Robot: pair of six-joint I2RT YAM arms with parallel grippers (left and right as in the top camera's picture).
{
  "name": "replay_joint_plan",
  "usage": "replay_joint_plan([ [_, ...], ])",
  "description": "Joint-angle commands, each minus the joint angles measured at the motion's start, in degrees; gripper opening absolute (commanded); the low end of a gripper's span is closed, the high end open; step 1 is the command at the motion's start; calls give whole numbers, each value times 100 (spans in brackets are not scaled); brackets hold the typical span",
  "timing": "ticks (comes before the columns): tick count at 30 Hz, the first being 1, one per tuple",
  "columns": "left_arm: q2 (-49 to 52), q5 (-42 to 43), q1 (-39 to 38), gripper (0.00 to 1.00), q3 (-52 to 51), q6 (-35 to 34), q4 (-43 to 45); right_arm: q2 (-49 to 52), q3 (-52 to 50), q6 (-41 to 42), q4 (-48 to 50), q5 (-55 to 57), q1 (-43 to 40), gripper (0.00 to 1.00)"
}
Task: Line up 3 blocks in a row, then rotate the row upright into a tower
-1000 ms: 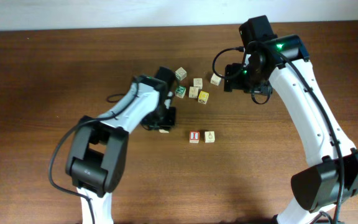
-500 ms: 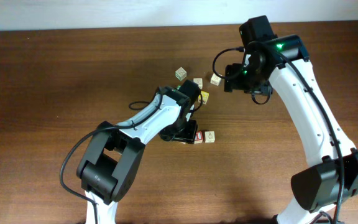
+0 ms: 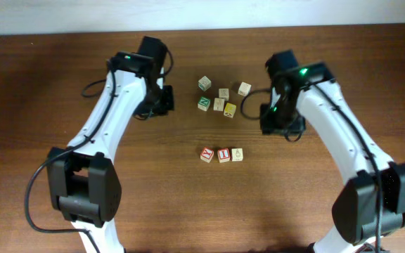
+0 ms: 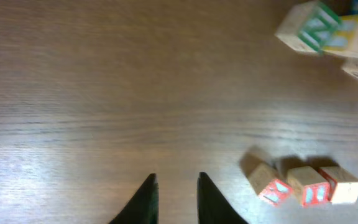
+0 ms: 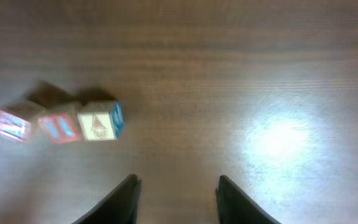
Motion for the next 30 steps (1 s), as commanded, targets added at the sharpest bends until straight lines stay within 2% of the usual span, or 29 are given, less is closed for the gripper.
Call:
replay_joint_plan([
  [1,-55,-42,190,14,-4,-17,245,-61,-946,-136,831,-437,33,22],
  [5,-55,-42,358,15,-4,-17,435,-61,-1786,-168,2105,-951,39,12],
  [8,-55,-44,378,16,-4,-17,535,-55,-2118,-96,2640,-1261,168,12],
  [21,-55,-37,361,18,-4,-17,573,190,-2229,680,3399,-1469,1366,13],
  [26,-55,118,361,18,-4,-22,579,199,-2098,629,3783,-1781,1427,13],
  [30,-55,122,361,19,-4,-22,581,190,-1694,450,3462,-1674,1412,14],
])
